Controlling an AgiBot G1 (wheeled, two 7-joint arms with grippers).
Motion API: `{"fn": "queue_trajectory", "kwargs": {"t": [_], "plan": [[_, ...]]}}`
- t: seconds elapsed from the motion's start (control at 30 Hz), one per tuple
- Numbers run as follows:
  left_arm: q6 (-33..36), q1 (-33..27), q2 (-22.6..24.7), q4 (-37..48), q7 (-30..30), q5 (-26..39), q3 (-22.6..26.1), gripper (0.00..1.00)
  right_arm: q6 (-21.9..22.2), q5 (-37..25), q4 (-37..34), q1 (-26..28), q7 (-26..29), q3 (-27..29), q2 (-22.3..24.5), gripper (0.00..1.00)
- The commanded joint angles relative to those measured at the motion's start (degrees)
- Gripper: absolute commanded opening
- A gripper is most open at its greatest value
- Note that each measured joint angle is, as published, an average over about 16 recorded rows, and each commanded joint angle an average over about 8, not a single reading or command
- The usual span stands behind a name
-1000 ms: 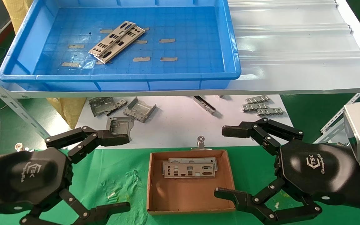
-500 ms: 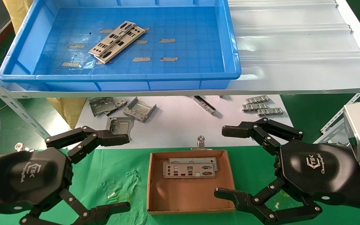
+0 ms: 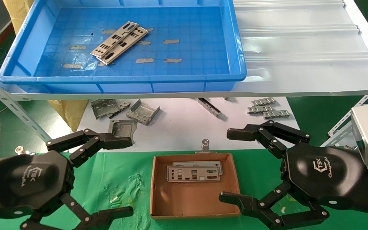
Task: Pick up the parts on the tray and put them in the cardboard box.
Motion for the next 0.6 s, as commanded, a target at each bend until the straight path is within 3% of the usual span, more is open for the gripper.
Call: {"fn": "queue_trajectory", "kwargs": {"t": [0.03, 0.6], "plan": [[0.0, 0.0, 0.0, 0.0, 0.0, 0.0, 0.0, 1.00, 0.0, 0.0, 0.0, 0.0, 0.0, 0.0, 0.0, 1.00], [0.0, 0.0, 0.0, 0.0, 0.0, 0.0, 0.0, 1.00, 0.0, 0.0, 0.0, 0.0, 0.0, 0.0, 0.0, 1.00]]}}
